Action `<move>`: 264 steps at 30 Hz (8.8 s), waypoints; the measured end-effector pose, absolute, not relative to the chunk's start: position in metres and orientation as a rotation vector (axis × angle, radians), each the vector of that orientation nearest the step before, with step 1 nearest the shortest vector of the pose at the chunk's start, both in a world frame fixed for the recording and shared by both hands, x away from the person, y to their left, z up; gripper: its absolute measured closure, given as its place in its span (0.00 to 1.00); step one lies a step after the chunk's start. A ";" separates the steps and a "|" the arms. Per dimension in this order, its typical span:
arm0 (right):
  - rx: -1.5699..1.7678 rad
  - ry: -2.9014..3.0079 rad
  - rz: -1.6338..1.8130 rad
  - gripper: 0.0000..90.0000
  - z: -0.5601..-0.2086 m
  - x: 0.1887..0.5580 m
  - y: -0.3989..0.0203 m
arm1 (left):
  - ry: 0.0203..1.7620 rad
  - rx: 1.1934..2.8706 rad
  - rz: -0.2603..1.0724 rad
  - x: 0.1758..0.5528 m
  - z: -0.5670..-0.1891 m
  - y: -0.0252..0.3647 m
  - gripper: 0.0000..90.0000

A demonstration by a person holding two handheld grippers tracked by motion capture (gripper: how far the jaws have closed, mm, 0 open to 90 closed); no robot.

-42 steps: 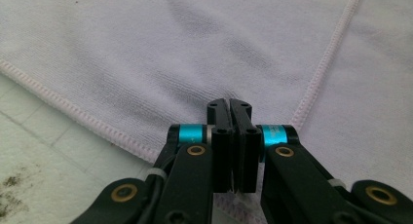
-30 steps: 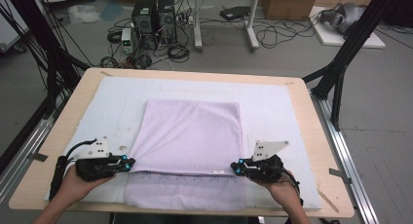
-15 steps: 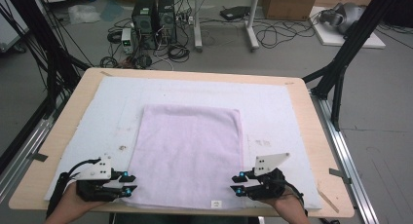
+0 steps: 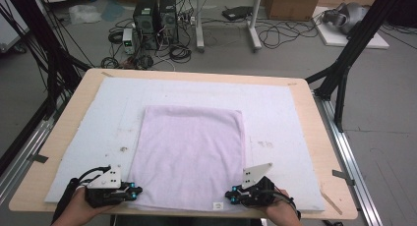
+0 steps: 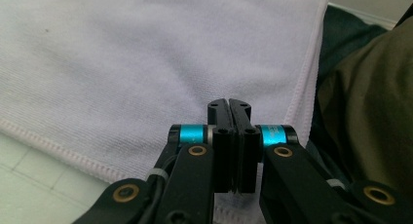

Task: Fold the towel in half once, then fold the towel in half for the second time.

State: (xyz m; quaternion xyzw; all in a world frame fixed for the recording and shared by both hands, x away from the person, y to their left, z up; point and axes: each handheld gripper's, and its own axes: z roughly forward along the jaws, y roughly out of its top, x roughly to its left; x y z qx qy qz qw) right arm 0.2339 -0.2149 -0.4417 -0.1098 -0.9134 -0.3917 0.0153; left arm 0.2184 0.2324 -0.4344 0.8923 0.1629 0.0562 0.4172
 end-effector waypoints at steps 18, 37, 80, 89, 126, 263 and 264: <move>-0.532 -2.766 -1.417 0.64 -0.426 0.253 -0.238 | 0.501 2.160 0.213 0.237 -0.427 0.237 0.67; -0.850 -2.881 -1.366 0.61 -0.438 0.331 -0.237 | 0.653 2.198 0.338 0.302 -0.444 0.221 0.58; -0.995 -2.838 -1.451 0.29 -0.396 0.385 -0.238 | 0.813 1.986 0.410 0.372 -0.388 0.234 0.48; -0.973 -2.857 -1.427 0.30 -0.379 0.405 -0.235 | 0.824 2.001 0.426 0.393 -0.373 0.234 0.49; -1.208 -2.858 -1.194 0.73 -0.439 0.474 -0.243 | 1.098 2.040 0.346 0.472 -0.442 0.228 0.81; -0.452 -2.715 -1.411 0.80 -0.418 0.229 -0.232 | 0.506 2.162 0.217 0.223 -0.422 0.264 0.79; -0.459 -2.712 -1.435 0.80 -0.415 0.231 -0.234 | 0.501 2.158 0.208 0.224 -0.421 0.262 0.76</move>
